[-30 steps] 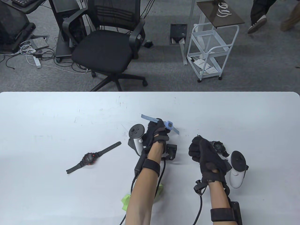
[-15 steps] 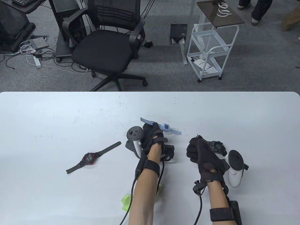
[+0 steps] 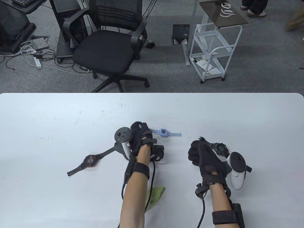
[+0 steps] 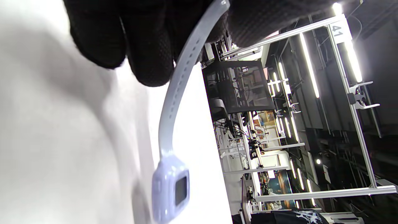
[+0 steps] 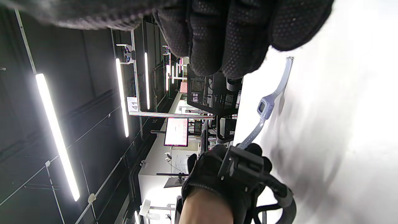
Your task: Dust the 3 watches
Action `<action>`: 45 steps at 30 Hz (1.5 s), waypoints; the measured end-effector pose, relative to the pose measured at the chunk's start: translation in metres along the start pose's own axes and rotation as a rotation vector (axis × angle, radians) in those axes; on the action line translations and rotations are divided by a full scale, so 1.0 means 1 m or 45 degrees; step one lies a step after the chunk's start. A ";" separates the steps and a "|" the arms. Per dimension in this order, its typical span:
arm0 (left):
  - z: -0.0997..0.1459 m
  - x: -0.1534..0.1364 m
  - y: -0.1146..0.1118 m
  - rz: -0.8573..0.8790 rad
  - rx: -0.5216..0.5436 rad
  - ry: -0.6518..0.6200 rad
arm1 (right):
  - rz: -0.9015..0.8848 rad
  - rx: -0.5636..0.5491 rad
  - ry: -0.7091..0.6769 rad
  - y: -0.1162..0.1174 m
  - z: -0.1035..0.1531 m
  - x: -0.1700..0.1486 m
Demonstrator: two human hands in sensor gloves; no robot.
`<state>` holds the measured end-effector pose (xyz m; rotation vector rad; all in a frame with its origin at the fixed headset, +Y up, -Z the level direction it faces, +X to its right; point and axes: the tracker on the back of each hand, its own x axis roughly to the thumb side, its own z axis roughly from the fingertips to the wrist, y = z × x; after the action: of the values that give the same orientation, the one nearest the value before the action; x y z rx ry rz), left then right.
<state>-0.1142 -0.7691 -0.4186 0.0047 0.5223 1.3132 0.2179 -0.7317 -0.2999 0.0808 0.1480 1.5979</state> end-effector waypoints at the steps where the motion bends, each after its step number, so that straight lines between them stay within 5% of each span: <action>1: -0.001 -0.001 0.003 -0.004 0.003 0.003 | 0.006 0.001 0.001 0.000 0.000 0.000; 19: 0.017 0.020 0.075 -0.249 -0.133 -0.323 | 0.104 0.034 0.022 0.006 -0.001 -0.001; 22: 0.034 0.025 0.092 -0.290 -0.292 -0.438 | 0.119 0.055 -0.003 0.009 -0.001 0.001; 26: 0.075 0.031 0.112 -0.571 -0.689 -0.634 | 0.171 0.115 -0.054 0.017 -0.003 0.004; 28: 0.095 0.030 0.120 -0.711 -0.714 -0.755 | 0.198 0.149 -0.074 0.020 -0.003 0.005; 32: 0.120 0.015 0.142 -0.960 -0.679 -0.931 | 0.314 0.283 -0.179 0.037 -0.002 0.013; 37: 0.113 -0.001 0.176 -1.065 -0.499 -0.948 | 0.588 0.452 -0.295 0.065 0.003 0.025; 45: 0.106 0.004 0.226 -0.874 -0.284 -0.941 | 1.324 0.708 -0.549 0.133 0.028 0.049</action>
<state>-0.2813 -0.6731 -0.2599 0.1126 -0.2524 0.6111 0.0890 -0.6849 -0.2546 1.0705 0.2278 2.4711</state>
